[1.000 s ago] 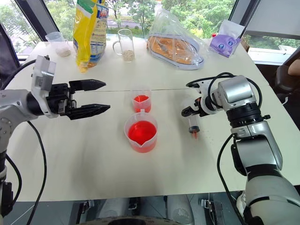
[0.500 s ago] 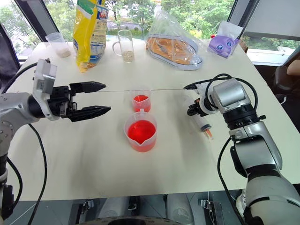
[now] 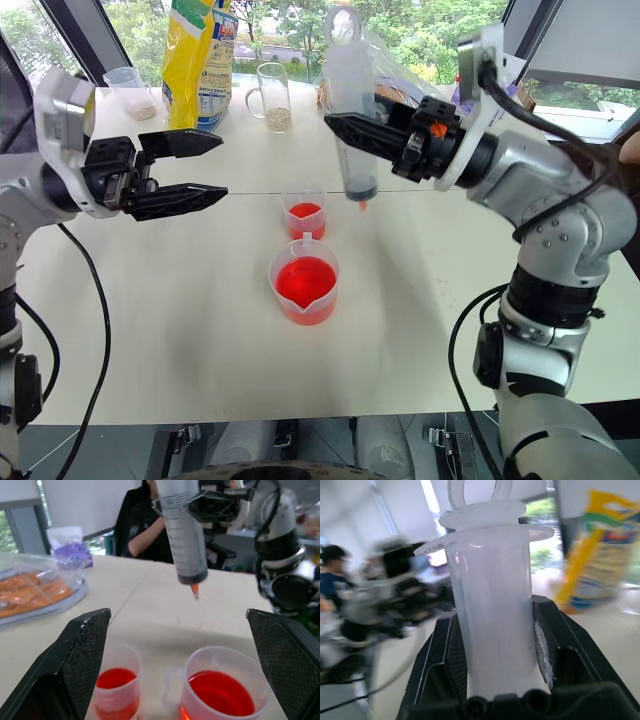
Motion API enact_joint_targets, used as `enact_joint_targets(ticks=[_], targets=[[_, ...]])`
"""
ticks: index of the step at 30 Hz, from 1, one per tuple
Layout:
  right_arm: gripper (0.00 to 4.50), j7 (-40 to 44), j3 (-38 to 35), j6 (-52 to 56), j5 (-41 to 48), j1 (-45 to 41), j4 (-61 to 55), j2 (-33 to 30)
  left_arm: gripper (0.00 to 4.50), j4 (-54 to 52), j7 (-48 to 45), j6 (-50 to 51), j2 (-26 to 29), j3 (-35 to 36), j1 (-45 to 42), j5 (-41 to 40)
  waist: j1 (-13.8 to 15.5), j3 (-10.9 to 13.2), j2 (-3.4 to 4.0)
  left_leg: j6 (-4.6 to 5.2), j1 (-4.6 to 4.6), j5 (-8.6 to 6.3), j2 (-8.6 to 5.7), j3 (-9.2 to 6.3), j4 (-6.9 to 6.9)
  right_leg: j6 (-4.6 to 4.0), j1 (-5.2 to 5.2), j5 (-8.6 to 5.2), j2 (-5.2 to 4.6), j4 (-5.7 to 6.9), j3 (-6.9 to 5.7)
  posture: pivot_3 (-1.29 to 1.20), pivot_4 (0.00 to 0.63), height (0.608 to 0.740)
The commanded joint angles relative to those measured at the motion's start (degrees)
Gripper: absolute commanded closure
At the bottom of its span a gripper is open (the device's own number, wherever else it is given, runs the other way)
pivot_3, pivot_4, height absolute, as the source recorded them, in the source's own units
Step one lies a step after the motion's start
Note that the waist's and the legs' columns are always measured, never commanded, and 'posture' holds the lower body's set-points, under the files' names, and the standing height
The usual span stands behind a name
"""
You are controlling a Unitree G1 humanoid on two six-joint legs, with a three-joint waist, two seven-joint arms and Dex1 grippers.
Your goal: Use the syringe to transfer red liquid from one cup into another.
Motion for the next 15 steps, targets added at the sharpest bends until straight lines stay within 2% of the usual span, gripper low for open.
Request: enact_joint_targets(ticks=[1,7,15], targets=[[3.07,3.3,3.5,-6.0,1.8,3.8,-5.0,1.3,0.0,0.4,-1.8,0.8,-0.3,-0.7,-2.8,-1.1,-0.1,0.0,0.01,0.0,0.0,0.0,0.0,0.0,0.0,0.0,-0.01,0.0,0.0,0.0,0.01,0.0,0.15,0.74],[3.07,8.3,13.1,-20.1,-5.8,12.0,-3.8,3.9,0.0,0.6,-3.1,2.8,-0.9,-2.0,-6.0,-1.8,-0.2,0.0,0.01,0.0,0.02,0.0,0.01,-0.01,0.0,0.0,-0.03,0.0,0.04,0.02,0.01,0.0,0.15,0.74],[3.07,10.4,20.3,-33.3,-13.5,17.1,1.4,7.4,0.0,-1.9,-1.7,6.0,-1.8,-2.0,-7.0,-4.2,-0.1,0.0,0.01,-0.01,0.02,0.01,0.0,-0.01,0.0,0.01,-0.03,-0.01,0.04,0.02,0.02,0.0,0.15,0.74]])
